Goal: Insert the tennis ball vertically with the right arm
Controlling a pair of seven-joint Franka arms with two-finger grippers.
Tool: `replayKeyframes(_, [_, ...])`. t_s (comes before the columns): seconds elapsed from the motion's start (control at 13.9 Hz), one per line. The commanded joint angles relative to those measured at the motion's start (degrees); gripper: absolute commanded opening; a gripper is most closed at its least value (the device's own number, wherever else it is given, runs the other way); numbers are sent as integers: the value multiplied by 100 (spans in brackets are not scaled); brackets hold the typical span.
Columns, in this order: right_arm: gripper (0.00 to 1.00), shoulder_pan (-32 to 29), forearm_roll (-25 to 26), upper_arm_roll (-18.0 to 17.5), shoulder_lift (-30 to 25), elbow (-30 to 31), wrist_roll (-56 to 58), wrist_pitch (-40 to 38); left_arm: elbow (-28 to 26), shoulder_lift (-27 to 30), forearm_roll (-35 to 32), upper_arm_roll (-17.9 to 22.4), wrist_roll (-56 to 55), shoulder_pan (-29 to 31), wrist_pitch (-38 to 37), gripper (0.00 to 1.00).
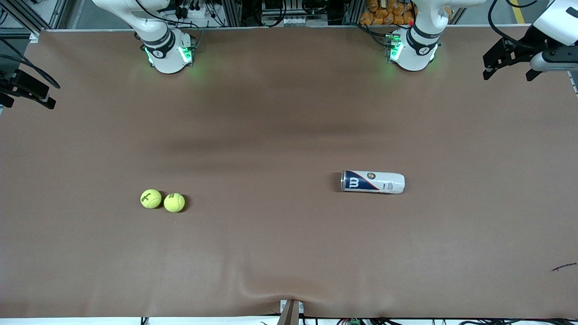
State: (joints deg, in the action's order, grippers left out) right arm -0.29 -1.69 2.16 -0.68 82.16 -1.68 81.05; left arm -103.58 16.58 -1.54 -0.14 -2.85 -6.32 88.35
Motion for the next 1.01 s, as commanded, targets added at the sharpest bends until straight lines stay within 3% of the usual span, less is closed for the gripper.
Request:
replayKeyframes(0.0, [100,-111,11,-75,7,-51,80,-46,75,-5,66,14,-102,-18,-116,100])
replayKeyframes(0.36, [100,-111,-7,-66,7,-60,80,-54,821,-611,57,-30,-58,-10,-696,100])
replayKeyframes(0.93, [100,-120,-16,-66,7,-60,80,-55,884,-603,75,-48,-32,-10,-705,100])
